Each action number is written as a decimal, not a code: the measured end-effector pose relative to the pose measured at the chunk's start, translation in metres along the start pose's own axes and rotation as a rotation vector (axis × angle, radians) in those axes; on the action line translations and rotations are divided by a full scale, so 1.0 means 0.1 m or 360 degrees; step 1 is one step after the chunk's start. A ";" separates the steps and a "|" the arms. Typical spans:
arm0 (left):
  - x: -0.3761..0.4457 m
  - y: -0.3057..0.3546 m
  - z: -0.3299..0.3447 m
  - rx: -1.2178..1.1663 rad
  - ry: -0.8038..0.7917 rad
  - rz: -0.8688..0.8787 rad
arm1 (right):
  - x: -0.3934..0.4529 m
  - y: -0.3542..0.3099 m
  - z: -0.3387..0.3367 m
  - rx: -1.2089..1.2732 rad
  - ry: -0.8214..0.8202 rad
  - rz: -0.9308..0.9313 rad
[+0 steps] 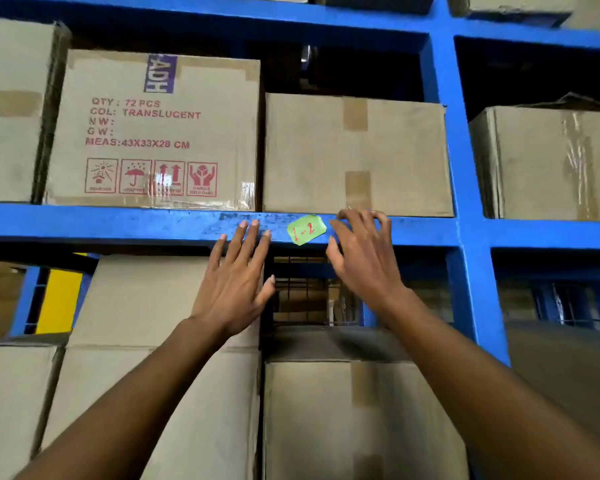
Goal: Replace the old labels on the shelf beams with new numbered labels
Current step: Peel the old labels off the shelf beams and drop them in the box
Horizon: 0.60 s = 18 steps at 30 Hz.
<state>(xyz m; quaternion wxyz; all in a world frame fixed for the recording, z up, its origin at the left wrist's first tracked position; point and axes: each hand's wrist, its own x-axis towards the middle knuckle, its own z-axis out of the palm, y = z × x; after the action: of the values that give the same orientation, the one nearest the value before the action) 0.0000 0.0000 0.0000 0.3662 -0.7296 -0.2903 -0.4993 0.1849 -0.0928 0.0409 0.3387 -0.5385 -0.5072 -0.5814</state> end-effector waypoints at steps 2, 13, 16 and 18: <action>0.08 -0.14 0.10 0.0054 -0.0056 0.0000 | 0.14 -0.05 0.03 -0.0016 0.0058 -0.0001; 0.09 -0.35 0.45 0.0080 0.0011 0.0159 | 0.36 -0.21 0.28 0.0032 0.0081 0.0075; 0.08 -0.36 0.46 0.0047 0.0009 0.0153 | 0.38 -0.24 0.26 0.0062 0.0096 0.0091; 0.08 -0.35 0.46 0.0054 0.0016 0.0148 | 0.38 -0.26 0.22 0.0064 0.0086 0.0086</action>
<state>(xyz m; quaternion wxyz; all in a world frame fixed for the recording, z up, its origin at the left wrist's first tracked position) -0.0014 0.0586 0.0054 0.4029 -0.7334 -0.2625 -0.4805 0.1589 -0.0594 0.0700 0.3786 -0.5293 -0.4946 -0.5760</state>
